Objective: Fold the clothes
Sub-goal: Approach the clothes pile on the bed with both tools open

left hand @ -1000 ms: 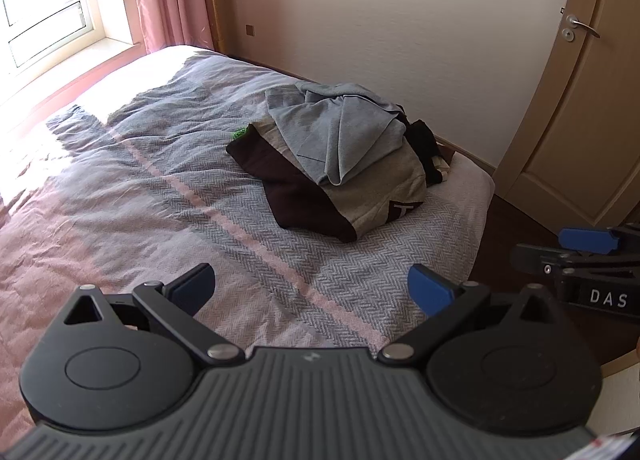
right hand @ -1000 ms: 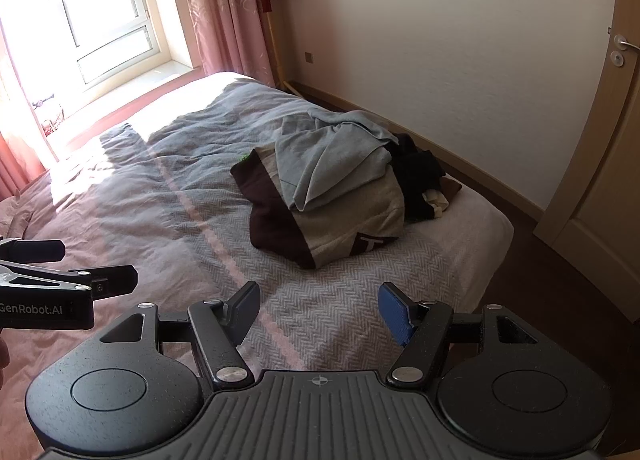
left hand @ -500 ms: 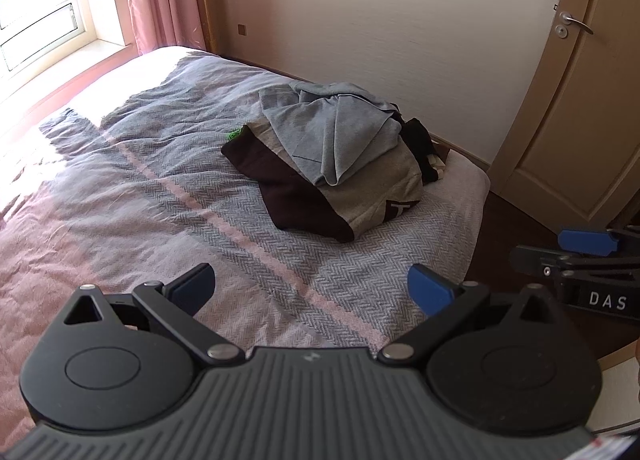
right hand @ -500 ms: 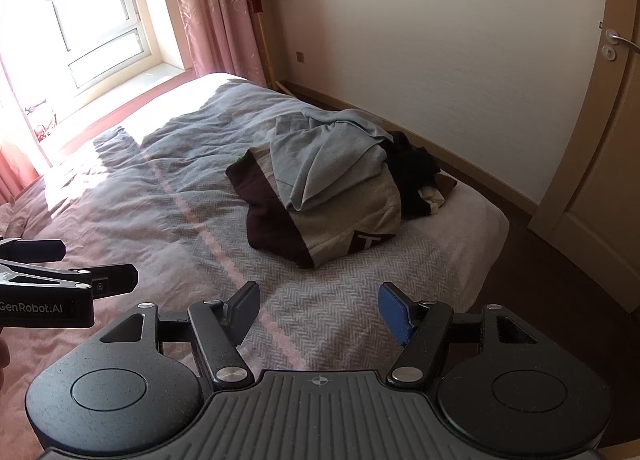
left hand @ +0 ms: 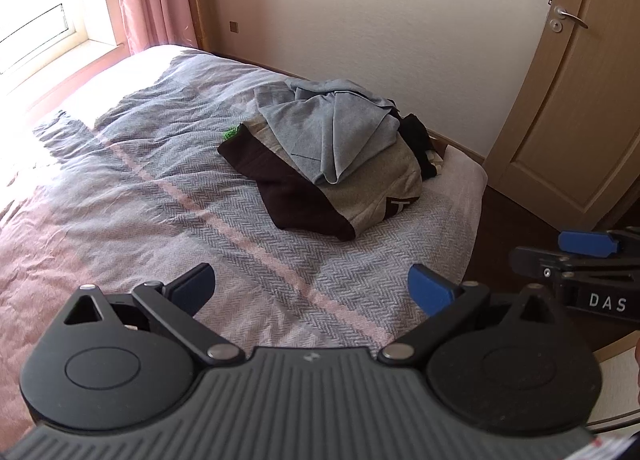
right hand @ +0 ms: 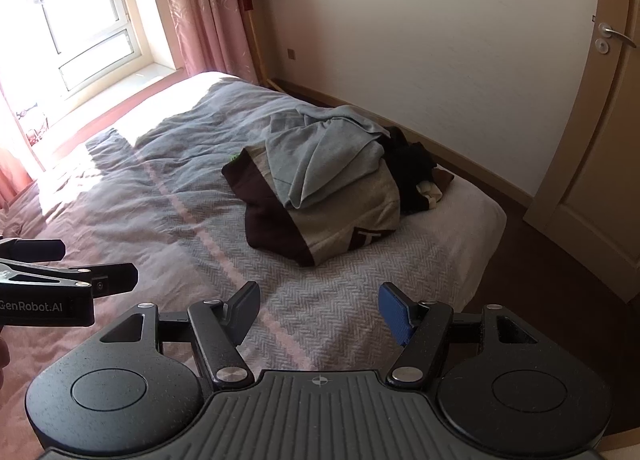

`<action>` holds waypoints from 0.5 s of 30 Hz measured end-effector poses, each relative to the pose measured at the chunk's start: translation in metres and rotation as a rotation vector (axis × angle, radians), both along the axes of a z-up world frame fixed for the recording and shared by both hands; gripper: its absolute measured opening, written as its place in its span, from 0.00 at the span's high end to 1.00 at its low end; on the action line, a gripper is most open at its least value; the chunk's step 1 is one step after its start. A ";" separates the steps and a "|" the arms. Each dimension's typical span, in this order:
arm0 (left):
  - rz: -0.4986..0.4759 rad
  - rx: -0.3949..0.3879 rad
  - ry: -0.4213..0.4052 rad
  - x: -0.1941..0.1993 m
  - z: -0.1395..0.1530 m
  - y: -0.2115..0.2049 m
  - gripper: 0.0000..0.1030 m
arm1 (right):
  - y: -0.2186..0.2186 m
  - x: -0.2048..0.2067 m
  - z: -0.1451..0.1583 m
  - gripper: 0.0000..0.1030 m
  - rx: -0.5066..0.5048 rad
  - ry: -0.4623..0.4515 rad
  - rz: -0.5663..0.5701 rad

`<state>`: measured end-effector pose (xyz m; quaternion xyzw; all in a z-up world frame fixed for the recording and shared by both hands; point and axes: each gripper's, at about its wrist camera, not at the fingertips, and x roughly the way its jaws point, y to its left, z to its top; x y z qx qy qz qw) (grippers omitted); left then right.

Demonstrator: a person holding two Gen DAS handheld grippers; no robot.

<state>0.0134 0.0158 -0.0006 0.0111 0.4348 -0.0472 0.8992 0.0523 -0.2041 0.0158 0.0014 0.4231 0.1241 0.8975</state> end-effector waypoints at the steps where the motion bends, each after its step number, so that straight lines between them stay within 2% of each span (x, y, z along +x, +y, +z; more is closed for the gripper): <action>1: -0.002 0.000 0.001 0.001 0.000 0.001 0.02 | 0.001 0.000 0.000 0.39 0.000 0.001 -0.002; 15: -0.041 -0.002 0.009 0.010 -0.003 0.022 0.02 | 0.023 -0.001 -0.002 0.39 -0.008 0.010 -0.039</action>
